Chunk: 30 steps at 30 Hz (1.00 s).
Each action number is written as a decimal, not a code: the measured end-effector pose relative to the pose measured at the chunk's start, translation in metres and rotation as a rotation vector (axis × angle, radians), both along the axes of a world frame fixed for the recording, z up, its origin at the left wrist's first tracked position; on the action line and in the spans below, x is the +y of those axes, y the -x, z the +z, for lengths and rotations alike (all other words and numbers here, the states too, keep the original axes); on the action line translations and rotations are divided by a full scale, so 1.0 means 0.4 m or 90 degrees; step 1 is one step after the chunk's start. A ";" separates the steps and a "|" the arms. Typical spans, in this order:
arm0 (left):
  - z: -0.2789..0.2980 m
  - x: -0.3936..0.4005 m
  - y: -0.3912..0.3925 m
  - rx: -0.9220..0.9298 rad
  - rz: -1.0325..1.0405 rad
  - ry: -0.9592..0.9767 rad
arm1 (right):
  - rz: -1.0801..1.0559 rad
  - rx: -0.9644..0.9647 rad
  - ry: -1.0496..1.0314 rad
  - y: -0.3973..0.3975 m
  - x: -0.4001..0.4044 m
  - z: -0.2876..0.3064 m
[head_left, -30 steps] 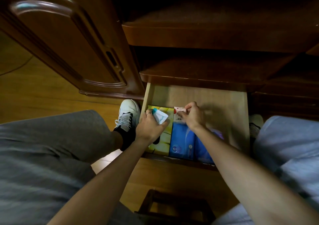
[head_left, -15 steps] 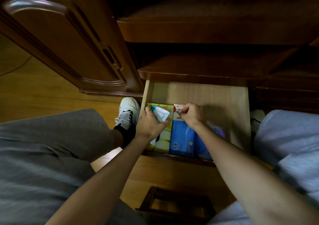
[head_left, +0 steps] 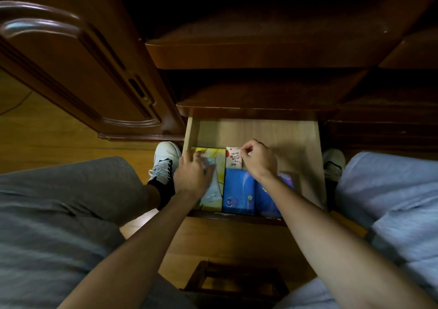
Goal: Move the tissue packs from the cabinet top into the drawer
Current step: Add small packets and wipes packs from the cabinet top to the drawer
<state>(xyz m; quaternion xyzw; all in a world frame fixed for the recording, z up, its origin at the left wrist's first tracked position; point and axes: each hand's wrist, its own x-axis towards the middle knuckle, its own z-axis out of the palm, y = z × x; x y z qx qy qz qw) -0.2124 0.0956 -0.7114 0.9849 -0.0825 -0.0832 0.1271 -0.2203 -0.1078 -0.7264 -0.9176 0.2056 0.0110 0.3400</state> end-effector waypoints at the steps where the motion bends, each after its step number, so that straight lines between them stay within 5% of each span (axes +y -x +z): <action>1: 0.014 0.000 -0.004 -0.004 0.024 0.028 | 0.000 0.002 -0.005 0.006 -0.001 0.014; 9: 0.282 -0.029 -0.067 -0.097 0.056 0.194 | 0.082 -0.034 -0.174 0.009 -0.041 0.245; 16: 0.798 -0.145 -0.169 -0.496 -0.130 0.301 | 0.090 -0.424 0.007 -0.027 -0.176 0.773; 19: 0.979 -0.216 -0.242 -0.579 -0.198 0.299 | 0.022 -0.547 0.145 -0.081 -0.246 0.964; 22: 1.070 -0.296 -0.344 -0.521 -0.215 0.227 | -0.012 -0.483 0.295 -0.164 -0.324 1.080; 27: 1.065 -0.419 -0.509 -0.347 -0.268 0.134 | -0.042 -0.066 0.354 -0.287 -0.441 1.101; 30: 1.012 -0.468 -0.565 -0.198 -0.214 0.104 | -0.075 -0.070 0.402 -0.320 -0.457 1.064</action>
